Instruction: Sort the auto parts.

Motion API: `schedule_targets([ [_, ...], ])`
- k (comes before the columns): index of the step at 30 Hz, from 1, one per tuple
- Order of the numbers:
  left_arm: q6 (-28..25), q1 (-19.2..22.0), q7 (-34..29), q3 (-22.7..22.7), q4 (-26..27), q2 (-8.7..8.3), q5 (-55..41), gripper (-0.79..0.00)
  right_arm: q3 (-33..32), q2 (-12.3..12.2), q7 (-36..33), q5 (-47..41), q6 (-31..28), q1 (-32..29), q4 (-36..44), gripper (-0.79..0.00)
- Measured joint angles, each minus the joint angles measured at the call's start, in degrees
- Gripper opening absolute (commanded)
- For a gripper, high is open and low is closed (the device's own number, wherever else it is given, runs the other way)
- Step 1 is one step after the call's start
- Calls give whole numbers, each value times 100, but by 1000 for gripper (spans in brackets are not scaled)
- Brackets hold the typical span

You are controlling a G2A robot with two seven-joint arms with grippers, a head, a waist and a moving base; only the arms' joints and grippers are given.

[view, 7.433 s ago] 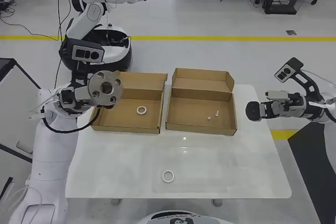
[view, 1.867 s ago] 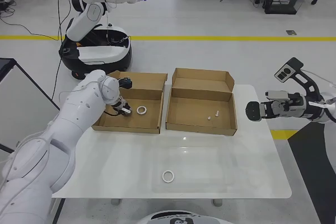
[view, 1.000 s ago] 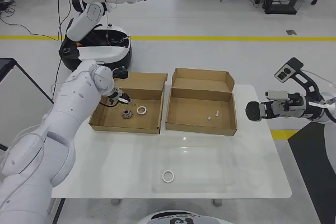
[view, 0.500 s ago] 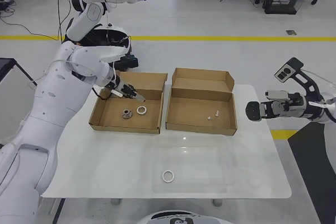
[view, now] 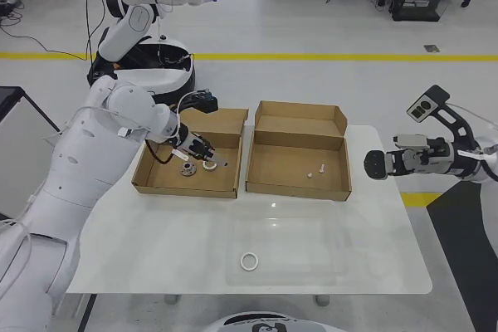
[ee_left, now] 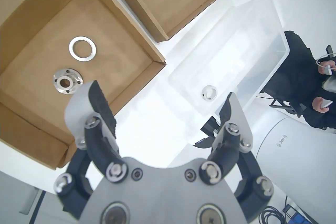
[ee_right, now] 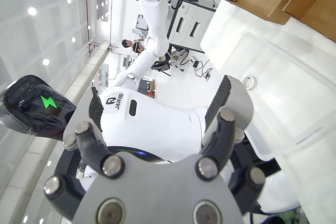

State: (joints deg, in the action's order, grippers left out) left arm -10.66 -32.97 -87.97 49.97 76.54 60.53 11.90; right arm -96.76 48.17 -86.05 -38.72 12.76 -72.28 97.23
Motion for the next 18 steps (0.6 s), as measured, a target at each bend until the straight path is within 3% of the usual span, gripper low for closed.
schedule_targets([
  [2,-10,-65,113,10,38,-10,31,0,0,0,0,0,0,0,0,0],
  [10,-593,-182,26,-92,1025,-72,223,0,0,0,0,0,0,0,0,0],
  [18,-640,-114,74,-889,2133,-113,403,0,0,0,0,0,0,0,0,0],
])
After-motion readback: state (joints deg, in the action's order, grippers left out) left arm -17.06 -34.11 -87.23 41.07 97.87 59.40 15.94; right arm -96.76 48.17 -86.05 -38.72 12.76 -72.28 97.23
